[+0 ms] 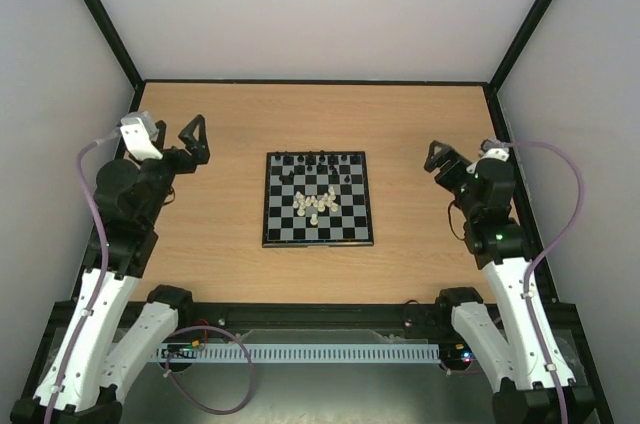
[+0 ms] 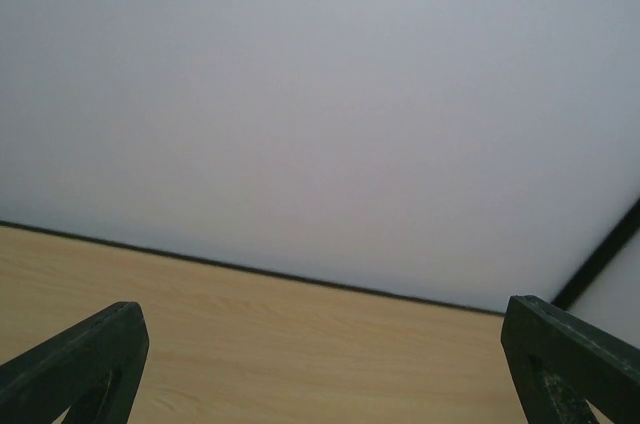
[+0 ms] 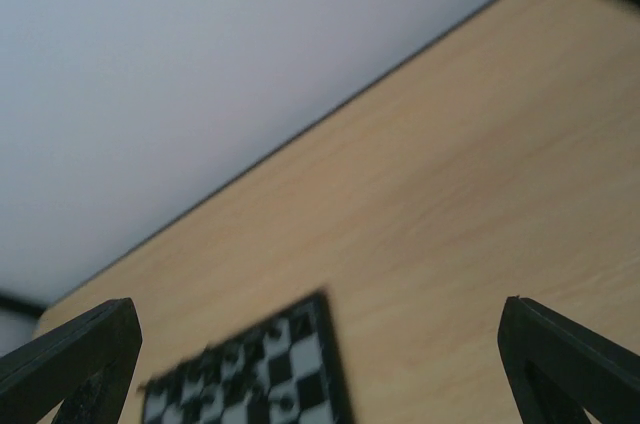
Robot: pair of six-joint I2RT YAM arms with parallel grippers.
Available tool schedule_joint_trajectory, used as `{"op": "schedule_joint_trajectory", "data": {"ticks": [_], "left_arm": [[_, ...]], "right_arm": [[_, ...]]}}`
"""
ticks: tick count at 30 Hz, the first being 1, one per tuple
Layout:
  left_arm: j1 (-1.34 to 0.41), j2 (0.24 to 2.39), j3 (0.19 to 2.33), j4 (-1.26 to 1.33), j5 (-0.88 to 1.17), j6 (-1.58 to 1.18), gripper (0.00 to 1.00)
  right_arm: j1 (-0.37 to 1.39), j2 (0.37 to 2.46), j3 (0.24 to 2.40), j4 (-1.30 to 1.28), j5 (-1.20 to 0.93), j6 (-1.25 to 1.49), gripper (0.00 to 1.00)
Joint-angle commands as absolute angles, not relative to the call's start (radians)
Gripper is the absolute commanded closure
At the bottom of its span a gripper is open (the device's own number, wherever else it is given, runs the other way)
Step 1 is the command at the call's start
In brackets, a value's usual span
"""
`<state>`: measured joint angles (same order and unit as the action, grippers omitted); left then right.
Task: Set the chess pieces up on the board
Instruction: Move the chess piece to the chessboard.
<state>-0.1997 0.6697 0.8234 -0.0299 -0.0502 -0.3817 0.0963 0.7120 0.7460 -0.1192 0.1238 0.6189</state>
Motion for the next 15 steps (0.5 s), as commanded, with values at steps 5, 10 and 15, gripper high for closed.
{"op": "schedule_joint_trajectory", "data": {"ticks": [5, 10, 15], "left_arm": [[-0.199, 0.658, 0.840, -0.299, 0.234, -0.419, 0.00], [-0.198, 0.647, 0.762, -0.145, 0.233, -0.499, 0.01], [-0.199, 0.876, 0.868, -0.164, 0.127, -0.524, 0.01]], "right_arm": [[0.097, 0.789, 0.707, -0.249, -0.327, 0.665, 0.01], [0.156, 0.955, 0.809, -0.318, -0.267, 0.543, 0.01], [0.280, 1.200, 0.999, -0.389, -0.070, 0.445, 0.07]]}}
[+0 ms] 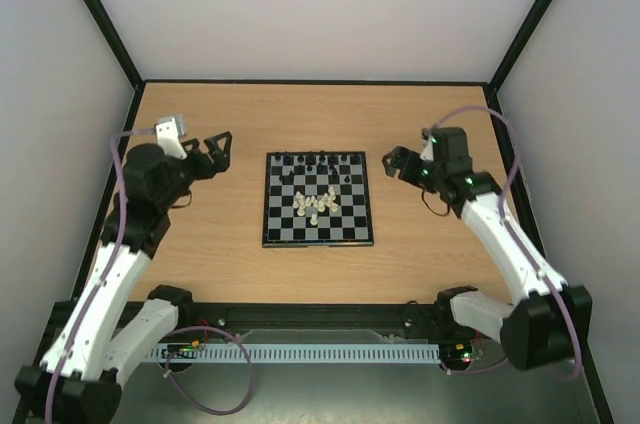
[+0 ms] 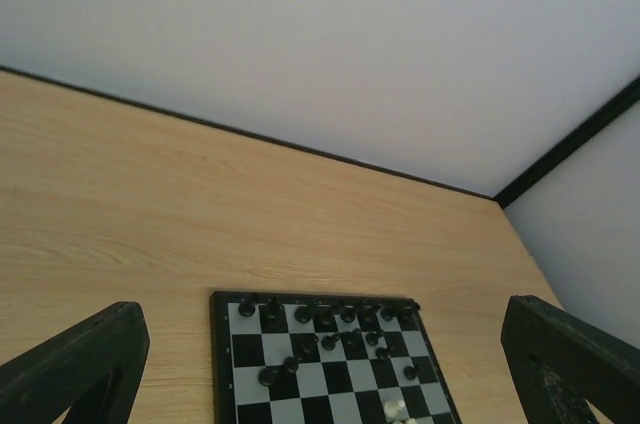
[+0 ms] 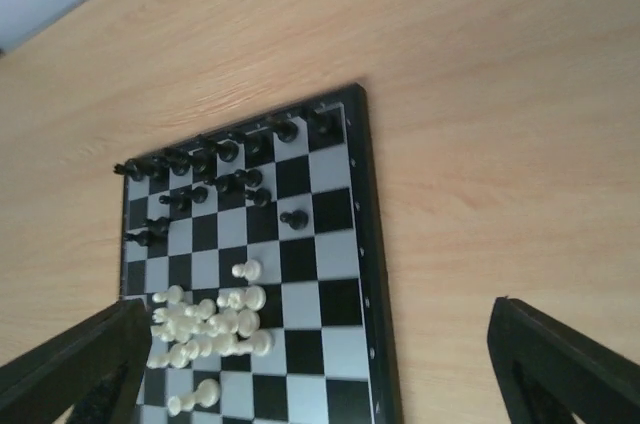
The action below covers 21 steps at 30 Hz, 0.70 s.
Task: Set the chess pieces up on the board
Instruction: Move the chess piece to the chessboard.
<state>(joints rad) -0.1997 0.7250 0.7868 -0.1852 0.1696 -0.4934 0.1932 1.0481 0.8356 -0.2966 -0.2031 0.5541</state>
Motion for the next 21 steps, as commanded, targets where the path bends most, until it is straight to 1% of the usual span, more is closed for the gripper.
{"op": "schedule_joint_trajectory", "data": {"ticks": [1, 5, 7, 8, 12, 15, 17, 21], "left_arm": [[-0.199, 0.919, 0.897, -0.172, 0.111, -0.525, 0.00], [-0.201, 1.040, 0.937, -0.184, 0.087, -0.535, 0.00], [-0.202, 1.096, 0.957, -0.197, 0.094, -0.527, 0.01], [-0.202, 1.123, 0.968, -0.204, 0.100, -0.520, 0.01], [-0.235, 1.184, 0.967, -0.227, 0.071, -0.511, 0.00], [-0.271, 1.213, 0.939, -0.223, 0.052, -0.520, 0.01], [-0.295, 1.226, 0.919, -0.212, 0.051, -0.525, 0.00], [-0.327, 1.256, 0.910, -0.218, 0.037, -0.524, 0.00]], "right_arm": [[0.306, 1.251, 1.037, -0.406, -0.031, 0.429, 0.09], [0.402, 1.422, 1.126, -0.410, 0.090, 0.393, 0.25], [0.431, 1.501, 1.160, -0.401, 0.116, 0.381, 0.40], [0.446, 1.536, 1.174, -0.396, 0.135, 0.377, 0.44], [0.479, 1.621, 1.209, -0.375, 0.146, 0.370, 0.53], [0.485, 1.677, 1.247, -0.377, 0.139, 0.370, 0.57], [0.486, 1.710, 1.278, -0.380, 0.135, 0.375, 0.57], [0.523, 1.792, 1.370, -0.410, 0.163, 0.372, 0.65]]}}
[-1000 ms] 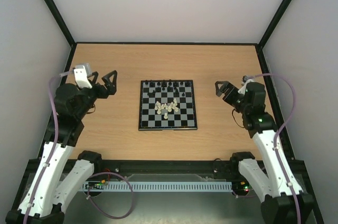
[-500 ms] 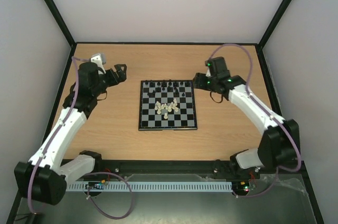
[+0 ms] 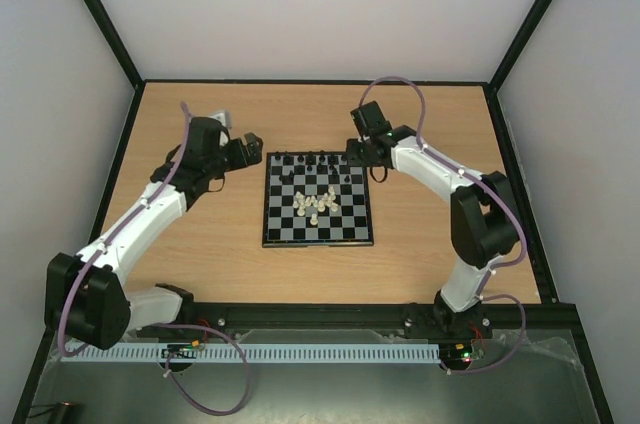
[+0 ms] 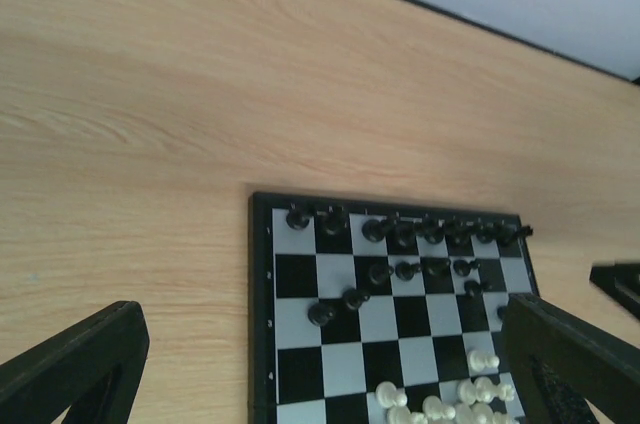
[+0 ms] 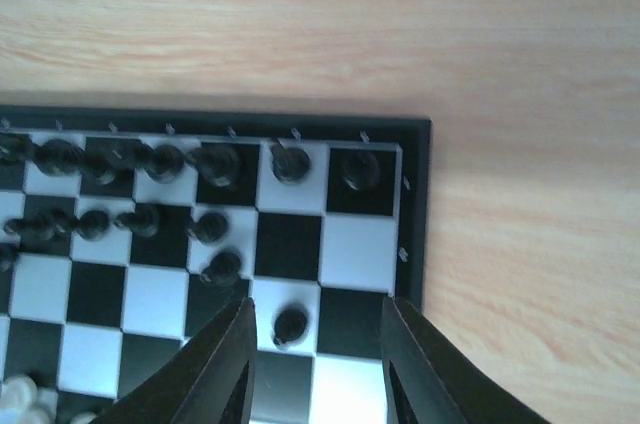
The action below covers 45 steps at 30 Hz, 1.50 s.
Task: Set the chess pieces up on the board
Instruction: Move the chess piece to the chessboard.
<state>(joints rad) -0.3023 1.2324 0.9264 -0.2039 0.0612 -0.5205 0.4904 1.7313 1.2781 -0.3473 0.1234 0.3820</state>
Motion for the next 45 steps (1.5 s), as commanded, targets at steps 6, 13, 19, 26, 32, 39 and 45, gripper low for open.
{"op": "schedule_joint_trajectory", "data": {"ticks": [6, 13, 19, 26, 32, 39, 45], "left_arm": [[-0.373, 1.204, 0.889, -0.215, -0.055, -0.522, 0.00], [-0.379, 1.187, 0.892, -0.222, -0.055, -0.517, 0.01], [-0.383, 1.181, 0.891, -0.222, -0.060, -0.514, 0.01], [-0.389, 1.183, 0.890, -0.221, -0.068, -0.511, 0.01], [-0.397, 1.182, 0.892, -0.226, -0.082, -0.511, 0.01], [-0.399, 1.182, 0.894, -0.228, -0.091, -0.509, 0.00], [-0.399, 1.182, 0.894, -0.227, -0.095, -0.509, 0.00]], "right_arm": [[0.560, 1.852, 1.411, -0.436, 0.213, 0.361, 0.73], [0.586, 1.833, 1.349, -0.453, 0.251, 0.366, 0.78], [0.587, 1.834, 1.312, -0.440, 0.233, 0.373, 0.87], [0.588, 1.833, 1.298, -0.436, 0.218, 0.374, 0.80], [0.589, 1.850, 1.295, -0.427, 0.212, 0.374, 0.75], [0.589, 1.877, 1.317, -0.429, 0.212, 0.366, 0.76], [0.589, 1.898, 1.325, -0.423, 0.197, 0.363, 0.79]]}}
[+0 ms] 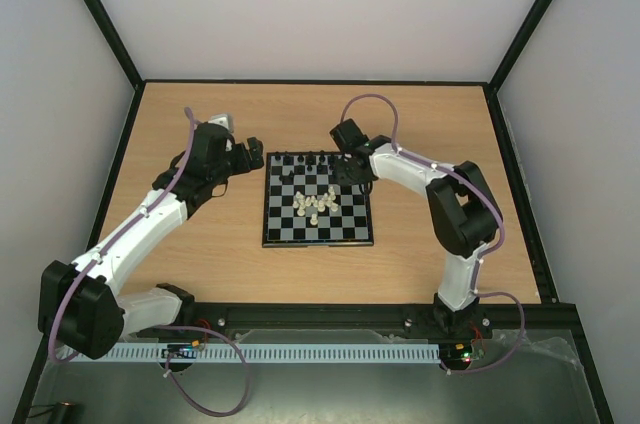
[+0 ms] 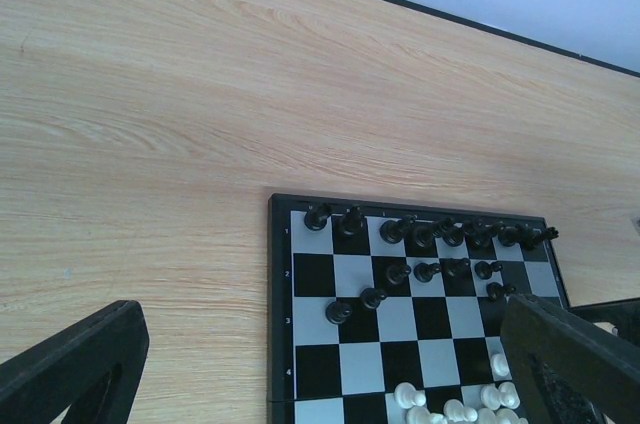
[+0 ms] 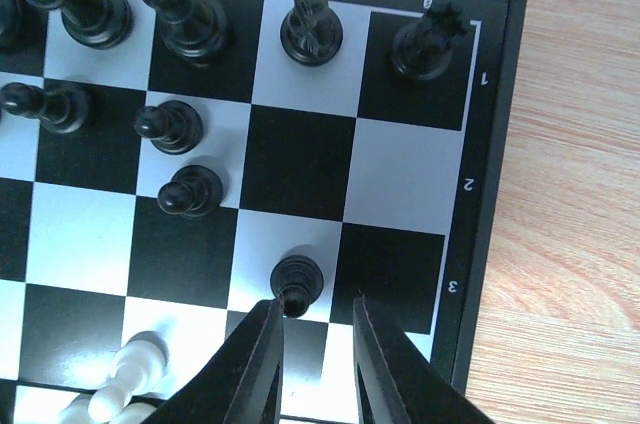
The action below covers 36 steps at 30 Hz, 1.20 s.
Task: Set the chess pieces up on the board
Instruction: Move the chess piece to the chessboard.
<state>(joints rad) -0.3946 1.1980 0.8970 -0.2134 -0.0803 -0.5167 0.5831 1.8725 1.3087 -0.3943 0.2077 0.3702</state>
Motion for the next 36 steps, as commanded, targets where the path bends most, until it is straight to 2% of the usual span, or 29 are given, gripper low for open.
{"op": "schedule_joint_trajectory", "data": {"ticks": [1, 6, 11, 16, 25, 36], "left_arm": [[-0.399, 1.183, 0.893, -0.227, -0.095, -0.509, 0.00], [-0.399, 1.183, 0.893, -0.227, -0.100, -0.508, 0.01], [-0.399, 1.185, 0.892, -0.224, -0.103, -0.508, 0.01], [-0.399, 1.190, 0.894, -0.224, -0.101, -0.506, 0.00], [-0.399, 1.194, 0.896, -0.222, -0.101, -0.506, 0.01], [-0.399, 1.187, 0.898, -0.229, -0.103, -0.502, 0.01]], "right_arm": [[0.589, 1.901, 1.326, -0.422, 0.197, 0.361, 0.79], [0.589, 1.919, 1.337, -0.423, 0.190, 0.356, 0.80], [0.589, 1.928, 1.345, -0.423, 0.196, 0.354, 0.90], [0.588, 1.925, 1.354, -0.422, 0.217, 0.353, 0.95], [0.586, 1.949, 1.407, -0.432, 0.313, 0.350, 0.96], [0.559, 1.954, 1.385, -0.424, 0.296, 0.357, 0.96]]}}
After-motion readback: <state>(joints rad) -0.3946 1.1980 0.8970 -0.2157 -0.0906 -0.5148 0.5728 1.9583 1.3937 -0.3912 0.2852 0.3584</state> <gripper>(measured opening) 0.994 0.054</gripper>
